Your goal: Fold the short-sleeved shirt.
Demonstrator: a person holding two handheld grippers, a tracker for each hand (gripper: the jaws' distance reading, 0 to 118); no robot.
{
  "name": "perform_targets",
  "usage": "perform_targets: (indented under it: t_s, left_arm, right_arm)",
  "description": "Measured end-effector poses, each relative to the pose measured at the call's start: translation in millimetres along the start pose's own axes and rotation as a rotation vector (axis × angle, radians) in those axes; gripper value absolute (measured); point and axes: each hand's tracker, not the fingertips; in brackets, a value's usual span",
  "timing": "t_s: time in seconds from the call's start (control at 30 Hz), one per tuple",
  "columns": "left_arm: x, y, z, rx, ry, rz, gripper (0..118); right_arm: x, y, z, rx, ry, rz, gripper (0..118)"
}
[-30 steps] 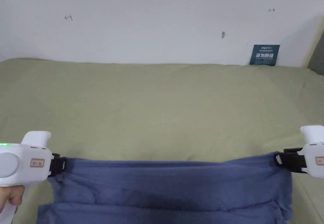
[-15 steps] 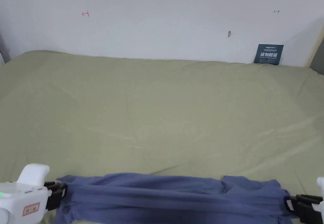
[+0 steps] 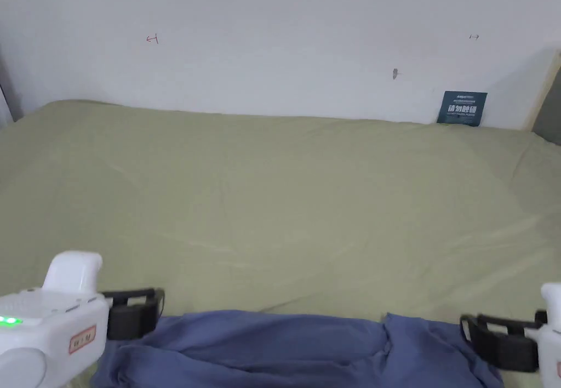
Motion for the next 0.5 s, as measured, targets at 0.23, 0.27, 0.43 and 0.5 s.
perform_targets:
  t_s: [0.23,0.27,0.43,0.5]
  left_arm:
    - [72.3,27.9,38.0,0.458,0.121,-0.02,0]
    - [78.7,28.4,40.9,0.487,0.147,-0.017,0]
    - [90.0,25.1,39.4,0.481,0.091,-0.05,0]
    - [93.7,23.7,40.7,0.485,0.092,-0.048,0]
  right_arm:
    - [-94.4,42.6,40.9,0.45,-0.137,-0.002,1]
    - [-98.5,38.5,39.9,0.502,-0.155,-0.013,1]
    - [-122.3,41.6,40.4,0.529,-0.111,0.01,1]
    - [-124.9,39.8,38.8,0.557,-0.123,0.029,1]
